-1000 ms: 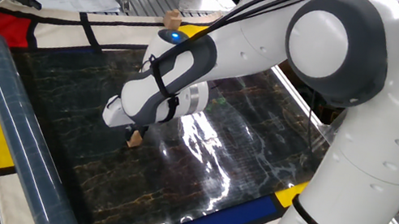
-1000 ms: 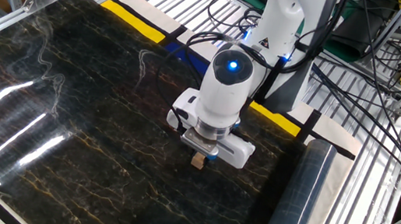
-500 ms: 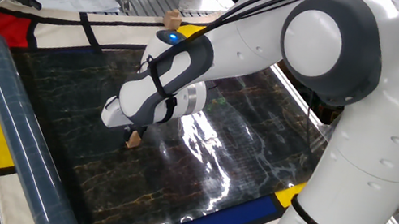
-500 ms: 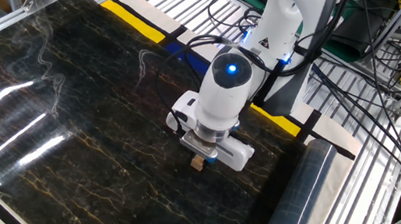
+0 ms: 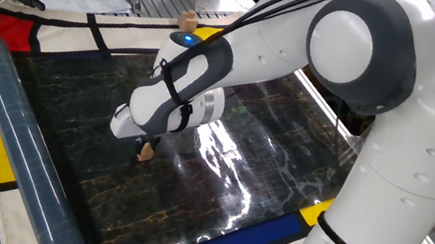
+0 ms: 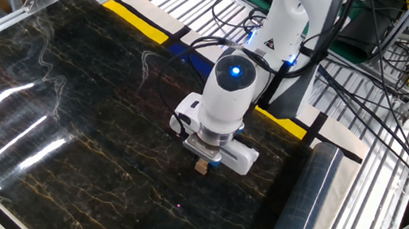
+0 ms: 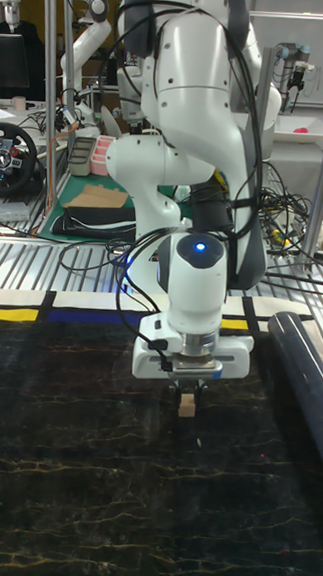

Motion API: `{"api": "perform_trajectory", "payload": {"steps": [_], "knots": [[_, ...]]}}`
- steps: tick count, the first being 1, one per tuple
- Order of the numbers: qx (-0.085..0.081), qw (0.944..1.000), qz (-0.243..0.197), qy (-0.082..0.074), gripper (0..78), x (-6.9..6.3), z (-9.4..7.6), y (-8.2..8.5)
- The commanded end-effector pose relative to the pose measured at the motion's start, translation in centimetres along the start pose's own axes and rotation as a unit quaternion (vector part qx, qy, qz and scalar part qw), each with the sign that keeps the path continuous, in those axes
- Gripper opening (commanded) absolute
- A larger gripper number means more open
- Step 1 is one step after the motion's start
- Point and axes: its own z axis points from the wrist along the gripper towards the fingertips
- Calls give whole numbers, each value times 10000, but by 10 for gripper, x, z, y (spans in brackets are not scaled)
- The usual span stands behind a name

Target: Hold a small block with the gripper and sweep it from left to right on the table

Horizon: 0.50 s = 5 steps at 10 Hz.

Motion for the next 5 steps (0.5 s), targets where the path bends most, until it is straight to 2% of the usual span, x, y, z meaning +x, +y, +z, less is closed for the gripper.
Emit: {"api": "perform_trajectory", "payload": {"steps": [1,5], "knots": [[-37,10000,24,20,12,1,-4,6],[-50,9999,135,51,12,9,-6,22]]}}
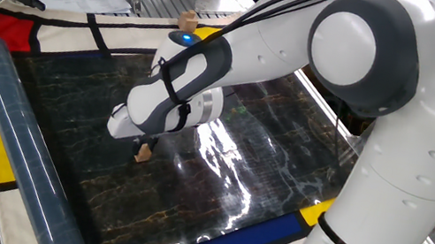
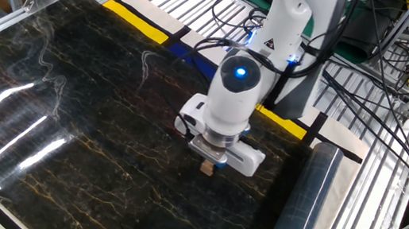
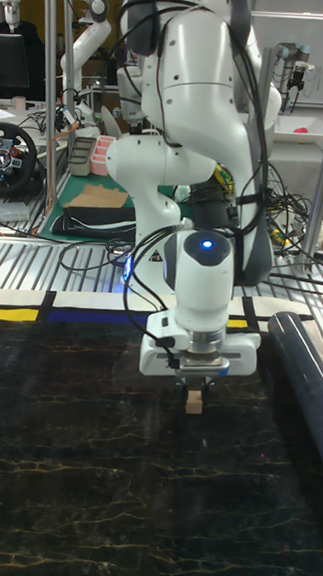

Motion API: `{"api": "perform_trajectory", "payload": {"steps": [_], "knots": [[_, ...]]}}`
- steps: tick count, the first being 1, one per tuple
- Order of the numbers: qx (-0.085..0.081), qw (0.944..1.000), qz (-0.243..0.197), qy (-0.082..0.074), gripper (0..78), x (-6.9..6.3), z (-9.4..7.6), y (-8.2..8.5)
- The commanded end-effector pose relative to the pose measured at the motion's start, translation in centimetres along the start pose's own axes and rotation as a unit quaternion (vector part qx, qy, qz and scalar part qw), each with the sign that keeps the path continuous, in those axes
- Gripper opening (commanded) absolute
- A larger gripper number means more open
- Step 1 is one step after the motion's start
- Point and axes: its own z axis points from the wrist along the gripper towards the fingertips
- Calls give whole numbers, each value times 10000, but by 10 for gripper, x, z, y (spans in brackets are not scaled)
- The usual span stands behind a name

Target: Hold a small block with the gripper and sweep it from left to right on the table

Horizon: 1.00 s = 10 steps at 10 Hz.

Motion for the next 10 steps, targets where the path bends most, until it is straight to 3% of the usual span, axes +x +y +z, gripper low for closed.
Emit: {"api": "perform_trajectory", "payload": {"steps": [1,5,10], "knots": [[-25,10000,93,0,12,6,-2,8],[97,9999,86,-44,12,7,1,7],[228,9997,-95,-81,12,4,10,-21]]}}
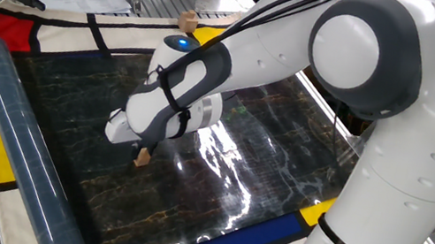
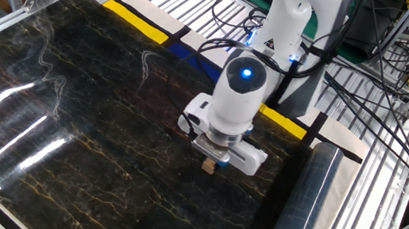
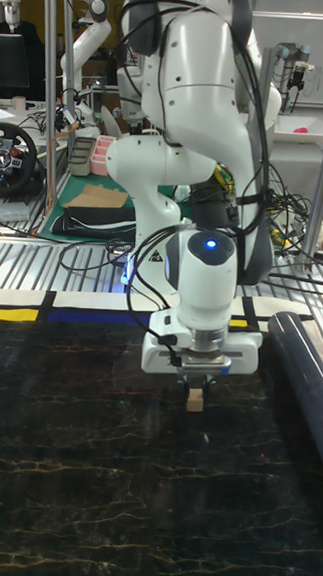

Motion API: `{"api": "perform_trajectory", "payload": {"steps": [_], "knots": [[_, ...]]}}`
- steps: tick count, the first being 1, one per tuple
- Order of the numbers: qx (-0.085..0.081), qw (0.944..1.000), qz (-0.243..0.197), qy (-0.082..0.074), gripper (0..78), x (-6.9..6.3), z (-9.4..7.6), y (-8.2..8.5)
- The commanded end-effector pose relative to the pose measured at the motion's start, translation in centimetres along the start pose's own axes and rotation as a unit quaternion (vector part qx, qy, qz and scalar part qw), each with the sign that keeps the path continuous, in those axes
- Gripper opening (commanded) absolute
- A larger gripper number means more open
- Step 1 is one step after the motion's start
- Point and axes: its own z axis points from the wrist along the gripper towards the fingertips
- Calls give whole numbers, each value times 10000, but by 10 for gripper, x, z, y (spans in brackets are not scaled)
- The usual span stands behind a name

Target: Hold a small block with the gripper and sweep it from left to right on the table

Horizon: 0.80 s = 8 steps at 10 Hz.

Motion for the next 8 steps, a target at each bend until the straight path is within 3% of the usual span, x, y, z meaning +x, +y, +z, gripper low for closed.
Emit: {"api": "perform_trajectory", "payload": {"steps": [1,5,8], "knots": [[163,9997,-138,-79,12,-4,7,-24],[72,9999,-136,-73,12,-6,17,-24],[41,9999,-57,-71,12,-6,14,-13]]}}
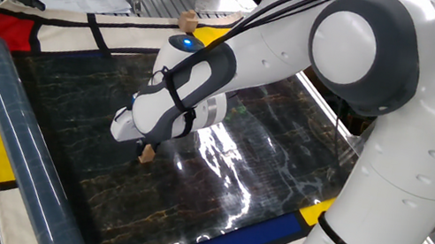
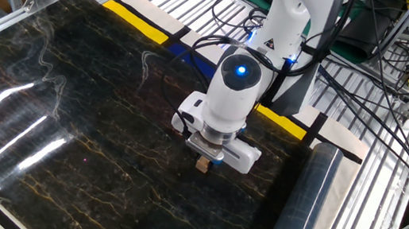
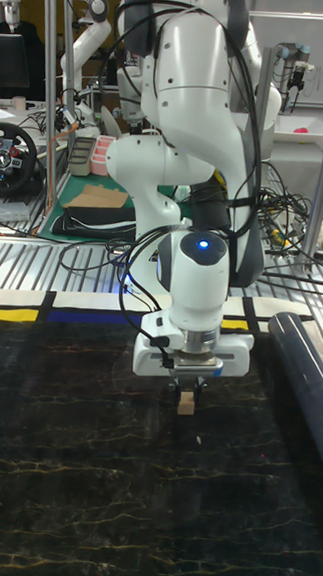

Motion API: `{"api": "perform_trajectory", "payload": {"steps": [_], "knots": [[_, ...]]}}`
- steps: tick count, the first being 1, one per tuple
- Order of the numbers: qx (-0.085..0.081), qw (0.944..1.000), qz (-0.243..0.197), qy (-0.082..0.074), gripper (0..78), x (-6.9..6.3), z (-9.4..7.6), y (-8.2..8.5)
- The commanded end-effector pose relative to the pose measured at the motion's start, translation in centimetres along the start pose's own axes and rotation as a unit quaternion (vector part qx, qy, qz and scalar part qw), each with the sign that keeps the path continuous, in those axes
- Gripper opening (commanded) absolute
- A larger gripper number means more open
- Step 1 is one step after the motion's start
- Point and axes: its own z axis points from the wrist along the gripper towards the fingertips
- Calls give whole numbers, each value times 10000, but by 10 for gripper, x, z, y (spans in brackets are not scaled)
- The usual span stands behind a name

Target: Hold a small block with the gripper and sweep it from left to right on the table

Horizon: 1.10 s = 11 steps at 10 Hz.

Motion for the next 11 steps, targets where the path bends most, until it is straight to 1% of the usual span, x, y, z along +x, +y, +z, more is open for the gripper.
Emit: {"api": "perform_trajectory", "payload": {"steps": [1,5,10,11], "knots": [[-54,9999,110,57,12,2,12,8],[-99,9997,210,64,12,7,9,20],[-168,9992,363,61,12,21,6,39],[-176,9992,367,61,12,22,6,39]]}}
